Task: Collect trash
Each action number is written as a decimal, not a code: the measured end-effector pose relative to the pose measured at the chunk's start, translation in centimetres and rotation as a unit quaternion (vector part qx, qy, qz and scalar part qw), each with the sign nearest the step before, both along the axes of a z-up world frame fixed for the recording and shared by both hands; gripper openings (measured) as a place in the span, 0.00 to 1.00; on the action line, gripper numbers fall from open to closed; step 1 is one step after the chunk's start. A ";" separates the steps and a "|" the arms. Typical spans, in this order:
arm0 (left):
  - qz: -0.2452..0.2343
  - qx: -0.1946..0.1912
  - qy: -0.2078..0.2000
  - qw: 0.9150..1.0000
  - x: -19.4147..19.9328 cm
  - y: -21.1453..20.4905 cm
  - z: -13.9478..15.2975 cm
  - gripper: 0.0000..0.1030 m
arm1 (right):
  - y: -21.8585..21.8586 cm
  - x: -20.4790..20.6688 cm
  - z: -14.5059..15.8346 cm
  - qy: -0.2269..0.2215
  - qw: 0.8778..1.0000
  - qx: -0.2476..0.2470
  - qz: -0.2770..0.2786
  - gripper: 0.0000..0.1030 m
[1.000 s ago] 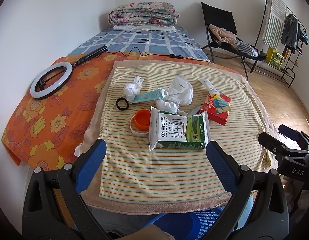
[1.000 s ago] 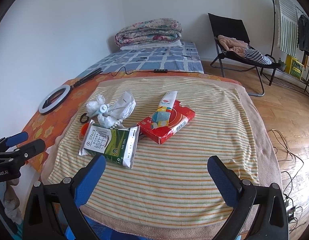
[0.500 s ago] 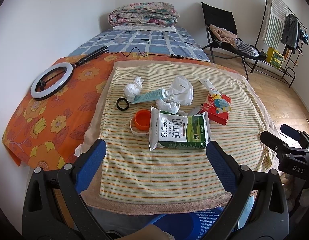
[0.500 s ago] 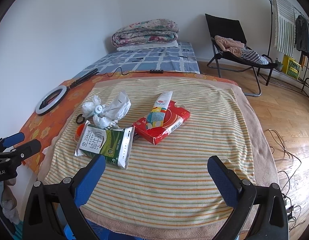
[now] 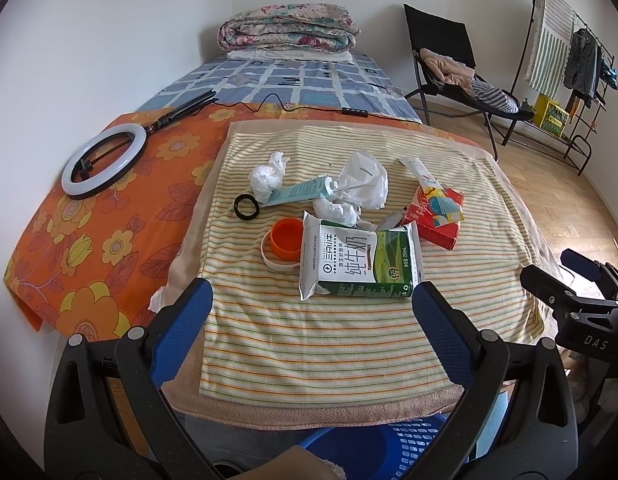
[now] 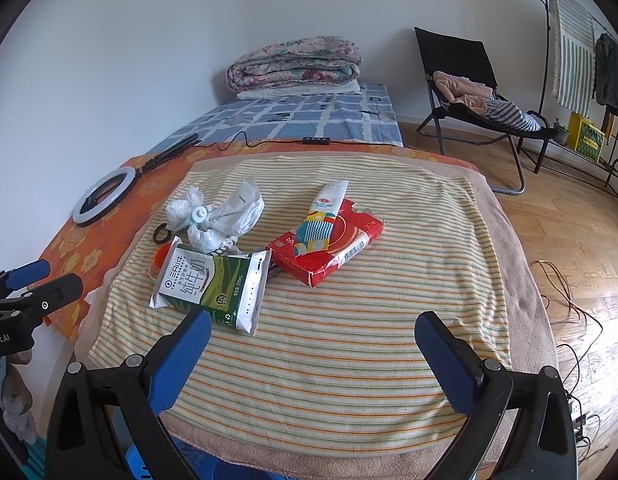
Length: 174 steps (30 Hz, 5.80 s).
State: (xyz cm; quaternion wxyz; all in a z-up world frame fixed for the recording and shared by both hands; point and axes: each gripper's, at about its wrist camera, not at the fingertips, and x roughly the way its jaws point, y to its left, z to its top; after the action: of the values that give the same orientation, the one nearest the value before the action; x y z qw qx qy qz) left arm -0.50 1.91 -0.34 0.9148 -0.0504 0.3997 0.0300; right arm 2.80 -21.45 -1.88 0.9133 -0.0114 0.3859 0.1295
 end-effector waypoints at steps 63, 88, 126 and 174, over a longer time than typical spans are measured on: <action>-0.006 -0.065 0.074 0.995 20.2 10.2 -6.6 0.50 | -0.8 20.8 -5.1 0.133 0.985 0.112 -0.013 0.70; -0.001 -0.121 0.080 0.989 23.3 10.8 -9.6 0.14 | 2.3 21.4 -7.8 0.127 0.992 0.000 -0.010 0.27; -0.097 -0.089 -0.019 0.991 0.3 3.5 3.5 0.13 | -2.1 -1.5 4.0 0.048 0.991 0.087 0.093 0.23; -0.117 -0.069 0.142 0.981 -14.1 -3.6 -12.8 0.21 | 0.6 -18.5 -11.7 0.207 0.967 0.005 0.150 0.38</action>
State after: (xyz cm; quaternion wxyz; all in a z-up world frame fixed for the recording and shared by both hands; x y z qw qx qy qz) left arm -14.62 -1.68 -13.13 0.8404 -0.0615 0.5295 -0.0978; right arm -15.70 -20.80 -13.62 0.7838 -0.0371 0.5598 0.2663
